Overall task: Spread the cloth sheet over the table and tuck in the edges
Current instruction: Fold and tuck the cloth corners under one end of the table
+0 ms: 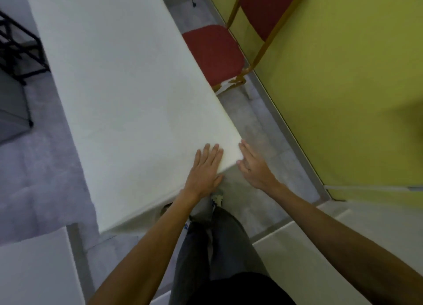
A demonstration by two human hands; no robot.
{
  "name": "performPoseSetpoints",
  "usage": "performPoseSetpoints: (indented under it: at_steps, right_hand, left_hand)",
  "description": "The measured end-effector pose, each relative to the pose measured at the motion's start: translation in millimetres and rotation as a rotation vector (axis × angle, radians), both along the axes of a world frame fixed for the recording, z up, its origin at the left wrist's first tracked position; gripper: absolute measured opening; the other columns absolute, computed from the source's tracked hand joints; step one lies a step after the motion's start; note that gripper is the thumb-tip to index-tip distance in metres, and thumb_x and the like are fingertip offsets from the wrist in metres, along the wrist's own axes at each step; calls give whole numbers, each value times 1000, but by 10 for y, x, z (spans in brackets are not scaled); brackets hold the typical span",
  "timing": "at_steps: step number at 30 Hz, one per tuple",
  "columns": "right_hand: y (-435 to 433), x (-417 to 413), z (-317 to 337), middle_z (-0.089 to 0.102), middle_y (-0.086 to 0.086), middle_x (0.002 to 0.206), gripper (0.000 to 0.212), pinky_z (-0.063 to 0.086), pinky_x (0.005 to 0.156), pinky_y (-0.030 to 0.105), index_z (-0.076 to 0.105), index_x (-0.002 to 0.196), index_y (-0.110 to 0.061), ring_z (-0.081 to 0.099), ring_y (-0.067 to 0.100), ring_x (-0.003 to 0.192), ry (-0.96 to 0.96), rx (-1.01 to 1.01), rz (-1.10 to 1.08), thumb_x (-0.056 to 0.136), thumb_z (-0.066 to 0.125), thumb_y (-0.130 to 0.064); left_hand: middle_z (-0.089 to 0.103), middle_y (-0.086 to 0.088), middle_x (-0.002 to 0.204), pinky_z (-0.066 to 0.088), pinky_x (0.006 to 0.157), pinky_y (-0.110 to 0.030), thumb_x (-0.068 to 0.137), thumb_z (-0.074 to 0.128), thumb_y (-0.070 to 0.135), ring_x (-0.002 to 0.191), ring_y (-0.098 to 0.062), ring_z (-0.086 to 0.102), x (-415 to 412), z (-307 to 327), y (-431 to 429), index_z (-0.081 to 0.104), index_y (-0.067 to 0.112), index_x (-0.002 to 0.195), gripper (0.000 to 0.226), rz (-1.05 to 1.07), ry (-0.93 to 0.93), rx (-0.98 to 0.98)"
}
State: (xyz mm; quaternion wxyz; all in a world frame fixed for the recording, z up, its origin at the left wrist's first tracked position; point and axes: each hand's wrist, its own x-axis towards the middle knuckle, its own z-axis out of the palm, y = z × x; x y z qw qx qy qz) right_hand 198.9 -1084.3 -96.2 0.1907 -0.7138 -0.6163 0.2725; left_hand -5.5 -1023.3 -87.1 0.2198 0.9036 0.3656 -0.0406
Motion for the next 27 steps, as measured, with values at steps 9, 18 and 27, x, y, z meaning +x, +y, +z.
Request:
performPoseSetpoints:
  at_steps: [9,18,27]
  right_hand:
    - [-85,73,-375,73,6,101,22,41,73,16,69,111,-11,60,5,86,233,16,-404,89,69,-12]
    - [-228,-180,-575,63,6,111,34,49,82,21,58,113,-13,60,15,98,353,-38,-751,86,76,-23]
    - [-151,-494,-755,62,8,99,5,49,74,24,58,98,-6,58,19,88,540,29,-1294,93,57,-4]
  left_hand:
    - [46,-15,149,15,119,-59,91,61,36,145,-42,26,994,-194,504,56,13,133,49,-474,13,168]
    - [72,-8,92,27,114,-45,86,65,37,95,-28,64,1138,-223,476,71,12,84,26,-405,-37,199]
    - [69,-12,108,30,116,-51,91,60,39,107,-32,62,1115,-306,455,65,12,102,29,-386,-26,207]
